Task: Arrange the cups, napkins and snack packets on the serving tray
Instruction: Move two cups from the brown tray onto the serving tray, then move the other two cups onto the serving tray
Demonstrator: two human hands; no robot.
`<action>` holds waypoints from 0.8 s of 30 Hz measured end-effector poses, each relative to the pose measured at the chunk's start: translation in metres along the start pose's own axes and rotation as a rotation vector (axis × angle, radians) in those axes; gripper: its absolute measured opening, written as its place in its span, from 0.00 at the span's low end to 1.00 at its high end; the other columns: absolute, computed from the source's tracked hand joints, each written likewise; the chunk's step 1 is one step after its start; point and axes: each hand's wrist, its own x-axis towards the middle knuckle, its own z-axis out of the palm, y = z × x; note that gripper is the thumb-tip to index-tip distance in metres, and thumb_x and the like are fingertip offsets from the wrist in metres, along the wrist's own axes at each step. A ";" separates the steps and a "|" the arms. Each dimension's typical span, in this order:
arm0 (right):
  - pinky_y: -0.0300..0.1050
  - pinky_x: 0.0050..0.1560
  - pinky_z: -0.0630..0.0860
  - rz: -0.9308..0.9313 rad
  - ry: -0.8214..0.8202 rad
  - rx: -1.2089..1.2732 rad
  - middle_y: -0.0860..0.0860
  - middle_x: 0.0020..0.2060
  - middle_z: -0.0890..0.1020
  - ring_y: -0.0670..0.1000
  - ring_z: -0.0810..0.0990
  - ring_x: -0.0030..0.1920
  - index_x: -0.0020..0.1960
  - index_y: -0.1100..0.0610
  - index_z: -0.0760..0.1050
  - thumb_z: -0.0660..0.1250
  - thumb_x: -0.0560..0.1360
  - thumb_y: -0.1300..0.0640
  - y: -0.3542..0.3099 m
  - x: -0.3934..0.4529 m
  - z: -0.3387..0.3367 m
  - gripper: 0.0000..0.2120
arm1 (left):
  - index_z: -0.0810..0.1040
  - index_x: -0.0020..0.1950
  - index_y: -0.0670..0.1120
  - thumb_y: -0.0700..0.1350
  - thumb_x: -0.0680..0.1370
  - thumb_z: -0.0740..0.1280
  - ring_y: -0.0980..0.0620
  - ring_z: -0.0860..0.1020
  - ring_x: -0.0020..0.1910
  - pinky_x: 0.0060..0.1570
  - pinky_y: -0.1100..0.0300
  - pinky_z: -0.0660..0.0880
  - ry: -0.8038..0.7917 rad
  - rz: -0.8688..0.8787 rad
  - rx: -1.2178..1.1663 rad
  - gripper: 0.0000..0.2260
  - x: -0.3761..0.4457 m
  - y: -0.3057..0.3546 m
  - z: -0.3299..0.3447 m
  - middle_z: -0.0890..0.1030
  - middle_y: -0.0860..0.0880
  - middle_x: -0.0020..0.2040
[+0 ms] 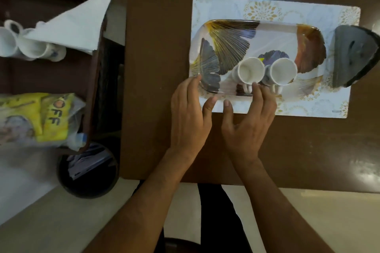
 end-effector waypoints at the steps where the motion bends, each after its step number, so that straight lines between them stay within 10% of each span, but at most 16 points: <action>1: 0.59 0.77 0.67 -0.043 -0.020 -0.010 0.63 0.71 0.74 0.61 0.70 0.75 0.74 0.65 0.70 0.71 0.79 0.49 -0.011 -0.002 0.006 0.30 | 0.71 0.78 0.40 0.57 0.85 0.60 0.43 0.73 0.76 0.76 0.45 0.71 -0.001 0.032 0.048 0.28 0.002 -0.010 -0.012 0.75 0.40 0.75; 8: 0.59 0.79 0.64 -0.225 -0.126 -0.020 0.61 0.74 0.72 0.60 0.67 0.78 0.77 0.64 0.67 0.69 0.80 0.47 -0.101 -0.004 0.055 0.32 | 0.65 0.81 0.40 0.60 0.86 0.58 0.43 0.67 0.81 0.84 0.45 0.57 0.013 0.121 0.264 0.31 0.026 -0.090 -0.099 0.70 0.40 0.79; 24: 0.64 0.77 0.66 -0.443 -0.337 -0.012 0.61 0.72 0.74 0.62 0.68 0.78 0.76 0.64 0.69 0.69 0.76 0.58 -0.300 0.002 0.170 0.30 | 0.68 0.79 0.38 0.53 0.85 0.63 0.42 0.68 0.79 0.80 0.45 0.63 0.218 0.028 0.267 0.27 0.099 -0.228 -0.255 0.72 0.40 0.77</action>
